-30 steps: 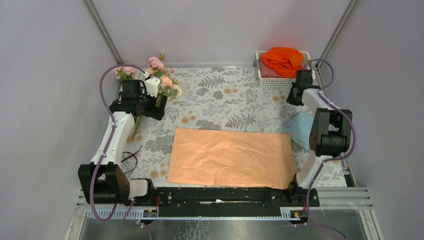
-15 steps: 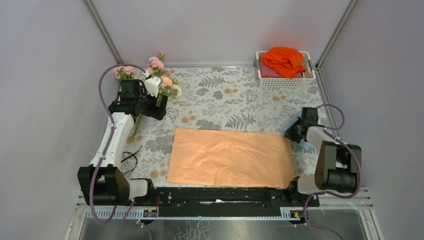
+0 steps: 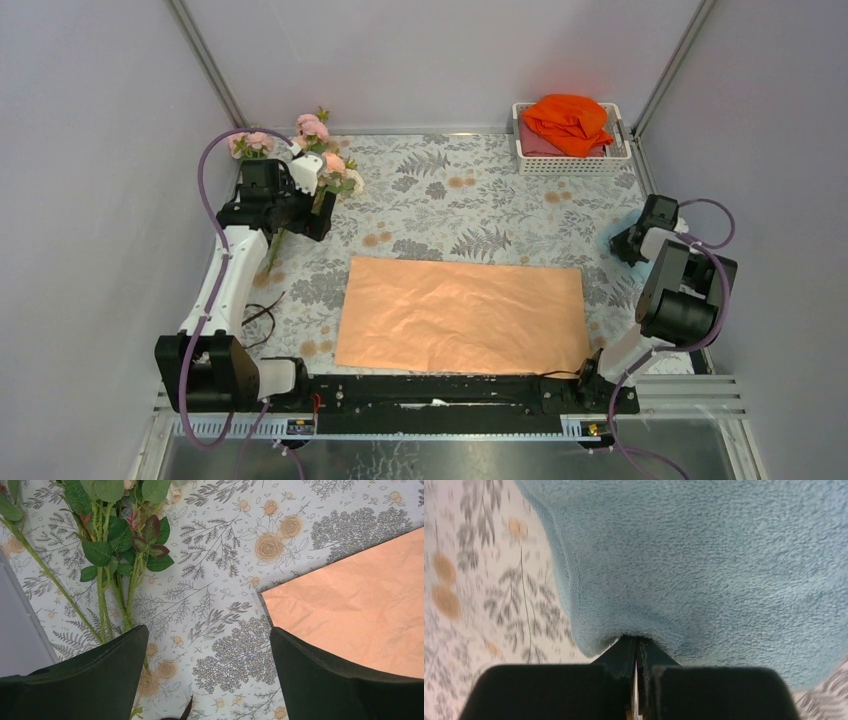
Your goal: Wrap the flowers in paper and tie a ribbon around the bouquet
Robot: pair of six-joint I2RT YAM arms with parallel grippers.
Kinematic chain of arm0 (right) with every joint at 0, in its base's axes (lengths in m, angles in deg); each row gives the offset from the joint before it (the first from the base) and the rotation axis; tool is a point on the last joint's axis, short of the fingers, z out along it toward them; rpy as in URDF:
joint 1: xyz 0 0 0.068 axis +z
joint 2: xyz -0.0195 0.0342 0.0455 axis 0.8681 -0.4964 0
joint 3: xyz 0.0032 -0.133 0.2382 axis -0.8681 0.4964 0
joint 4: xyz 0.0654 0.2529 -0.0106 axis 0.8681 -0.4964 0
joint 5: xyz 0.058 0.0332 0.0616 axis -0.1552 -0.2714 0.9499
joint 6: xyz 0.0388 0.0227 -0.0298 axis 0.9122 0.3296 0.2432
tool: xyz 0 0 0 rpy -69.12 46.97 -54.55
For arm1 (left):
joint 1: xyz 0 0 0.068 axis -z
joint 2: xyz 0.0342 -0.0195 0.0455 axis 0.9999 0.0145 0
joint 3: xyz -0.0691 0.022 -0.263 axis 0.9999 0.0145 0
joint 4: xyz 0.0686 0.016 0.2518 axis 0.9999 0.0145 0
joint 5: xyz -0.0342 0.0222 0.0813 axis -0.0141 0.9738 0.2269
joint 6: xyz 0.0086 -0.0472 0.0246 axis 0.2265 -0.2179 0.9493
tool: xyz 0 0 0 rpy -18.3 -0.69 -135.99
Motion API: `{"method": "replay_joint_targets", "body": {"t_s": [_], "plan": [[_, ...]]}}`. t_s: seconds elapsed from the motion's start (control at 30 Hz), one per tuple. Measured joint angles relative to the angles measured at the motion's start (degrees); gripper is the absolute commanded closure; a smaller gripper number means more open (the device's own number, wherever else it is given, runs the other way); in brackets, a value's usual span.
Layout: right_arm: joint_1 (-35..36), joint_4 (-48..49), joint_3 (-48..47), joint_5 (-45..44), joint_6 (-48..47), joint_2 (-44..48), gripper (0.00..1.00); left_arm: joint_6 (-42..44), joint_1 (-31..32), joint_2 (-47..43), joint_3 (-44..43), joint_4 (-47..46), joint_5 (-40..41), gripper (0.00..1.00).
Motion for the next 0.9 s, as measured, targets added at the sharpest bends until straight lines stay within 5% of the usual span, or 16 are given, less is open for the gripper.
{"method": "replay_joint_targets", "body": {"t_s": [0.33, 0.63, 0.7, 0.73, 0.8, 0.83, 0.9], "plan": [[0.6, -3.8, -16.5, -2.8, -5.7, -12.0, 1.00, 0.5, 0.0, 1.0, 0.0, 0.0, 0.7, 0.01], [20.3, -11.7, -18.1, -7.1, -12.4, -0.5, 0.97, 0.8, 0.0, 1.0, 0.1, 0.9, 0.4, 0.01], [25.7, -13.5, -18.1, -6.7, -13.4, 3.3, 0.85, 1.2, 0.0, 1.0, 0.3, 1.5, 0.1, 0.01], [28.5, -14.7, -18.1, -6.3, -13.9, 4.7, 0.70, 1.6, 0.1, 1.0, 0.6, 2.1, -0.2, 0.01], [33.9, -18.8, -18.7, -5.6, -14.7, 6.1, 0.18, 2.5, 0.5, 1.0, 1.2, 3.5, -0.5, 0.01], [36.3, -21.5, -19.3, -5.6, -14.9, 6.1, 0.03, 3.0, 0.7, 1.0, 1.5, 4.3, -0.5, 0.01], [40.6, -27.2, -20.2, -6.1, -15.3, 5.9, 0.00, 4.1, 2.2, 1.0, 2.3, 6.2, -0.3, 0.01]]}}
